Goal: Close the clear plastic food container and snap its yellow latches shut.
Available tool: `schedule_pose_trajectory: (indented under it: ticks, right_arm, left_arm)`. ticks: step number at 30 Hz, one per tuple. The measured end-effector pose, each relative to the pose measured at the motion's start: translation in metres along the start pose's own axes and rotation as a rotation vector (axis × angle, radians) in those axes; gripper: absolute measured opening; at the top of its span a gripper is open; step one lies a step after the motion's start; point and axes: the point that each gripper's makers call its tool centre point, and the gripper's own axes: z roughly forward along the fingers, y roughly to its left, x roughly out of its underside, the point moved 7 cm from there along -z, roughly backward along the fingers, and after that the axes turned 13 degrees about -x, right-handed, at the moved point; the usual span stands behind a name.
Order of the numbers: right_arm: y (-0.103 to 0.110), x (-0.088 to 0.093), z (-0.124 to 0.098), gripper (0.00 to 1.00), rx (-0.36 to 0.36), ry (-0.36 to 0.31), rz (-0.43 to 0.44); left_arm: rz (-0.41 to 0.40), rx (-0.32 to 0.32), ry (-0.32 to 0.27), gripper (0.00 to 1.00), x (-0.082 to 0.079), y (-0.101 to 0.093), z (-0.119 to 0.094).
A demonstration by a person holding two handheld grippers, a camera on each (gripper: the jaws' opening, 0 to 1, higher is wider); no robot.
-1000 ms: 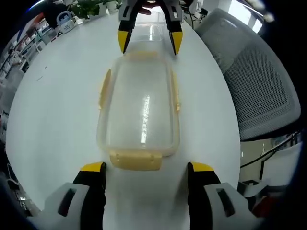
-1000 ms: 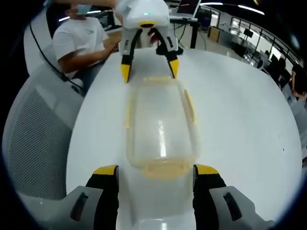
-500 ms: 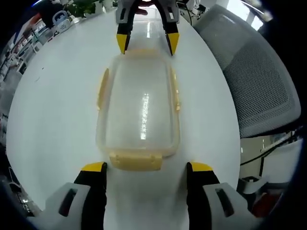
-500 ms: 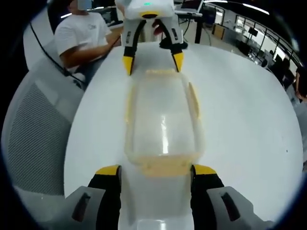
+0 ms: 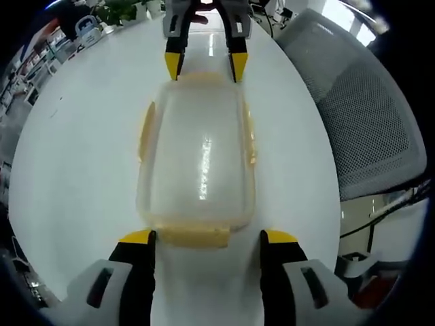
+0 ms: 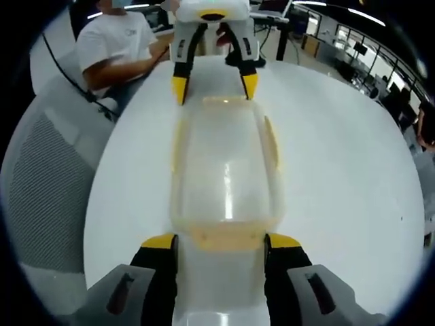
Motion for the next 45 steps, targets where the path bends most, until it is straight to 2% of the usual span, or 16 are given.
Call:
schedule_pose_trajectory:
  ticks: [10,13,15,30,45]
  right_arm:
    - [-0.0009,-0.0034,0.0008,0.47,0.005,0.011,-0.002]
    - [-0.0012,-0.0037,0.0003,0.45,0.001,0.020,-0.006]
    - [-0.0030,-0.0035,-0.0012,0.40,-0.006,0.041,-0.021]
    - [-0.0044,-0.0070,0.0025,0.39,-0.005,0.104,-0.005]
    - [-0.0051,-0.0057,0.0027,0.38,-0.007,0.085,-0.009]
  left_arm:
    - [-0.024,-0.005,-0.013,0.40,0.0017,0.0049,-0.0019]
    - [-0.020,-0.005,-0.013,0.40,0.0015,0.0046,-0.0016]
    - [-0.014,-0.005,-0.004,0.40,0.0003,0.0036,-0.0017]
    - [0.005,0.002,0.065,0.40,-0.0043,0.0048,0.0018]
    - [0.004,0.001,0.059,0.39,-0.0021,0.0052,0.0022]
